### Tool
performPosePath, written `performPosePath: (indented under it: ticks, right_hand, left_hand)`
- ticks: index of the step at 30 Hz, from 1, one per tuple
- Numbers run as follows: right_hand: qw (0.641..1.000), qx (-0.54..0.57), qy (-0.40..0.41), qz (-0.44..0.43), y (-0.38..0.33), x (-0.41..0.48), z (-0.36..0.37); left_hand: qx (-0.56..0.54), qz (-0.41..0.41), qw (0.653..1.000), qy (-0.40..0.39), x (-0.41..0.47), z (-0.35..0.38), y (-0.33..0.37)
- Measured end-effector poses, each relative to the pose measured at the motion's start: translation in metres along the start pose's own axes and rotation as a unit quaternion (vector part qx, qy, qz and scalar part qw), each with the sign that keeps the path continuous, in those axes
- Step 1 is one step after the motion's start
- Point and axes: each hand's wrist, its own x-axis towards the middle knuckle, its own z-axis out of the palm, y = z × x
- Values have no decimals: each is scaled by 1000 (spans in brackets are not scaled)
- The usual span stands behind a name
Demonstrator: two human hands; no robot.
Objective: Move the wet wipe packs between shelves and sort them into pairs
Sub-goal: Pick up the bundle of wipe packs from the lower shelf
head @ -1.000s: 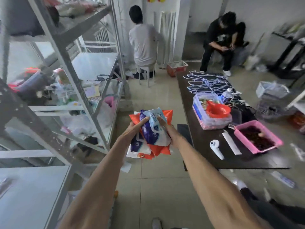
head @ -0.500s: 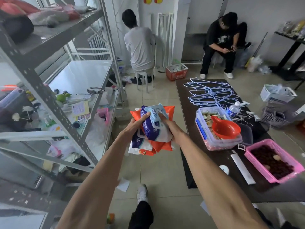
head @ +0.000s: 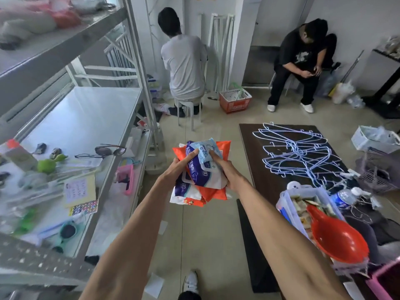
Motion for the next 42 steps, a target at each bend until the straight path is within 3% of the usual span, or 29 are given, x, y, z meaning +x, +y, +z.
performPosePath:
  ticks: [10,22,29,37,42]
  right_hand:
    - [999,-10,44,12,-76,162,-22]
    - [999,6,-51,19,-180,357,-51]
    - [996,-41,-80,29,-233,449,-52]
    - [988,-32,-144,40,-268,535,-14]
    - [986,-112,-100,71,-243,662,36]
  left_hand:
    - [22,-17,1000,7,162,-24,69]
    - [12,-54,995,83,362,-56,133]
    - [-8,-25,995,96,437,-73,178]
    - [-37,-29,989,139,509,-142,195]
    - [-73,-4,983,165,542,-213,198]
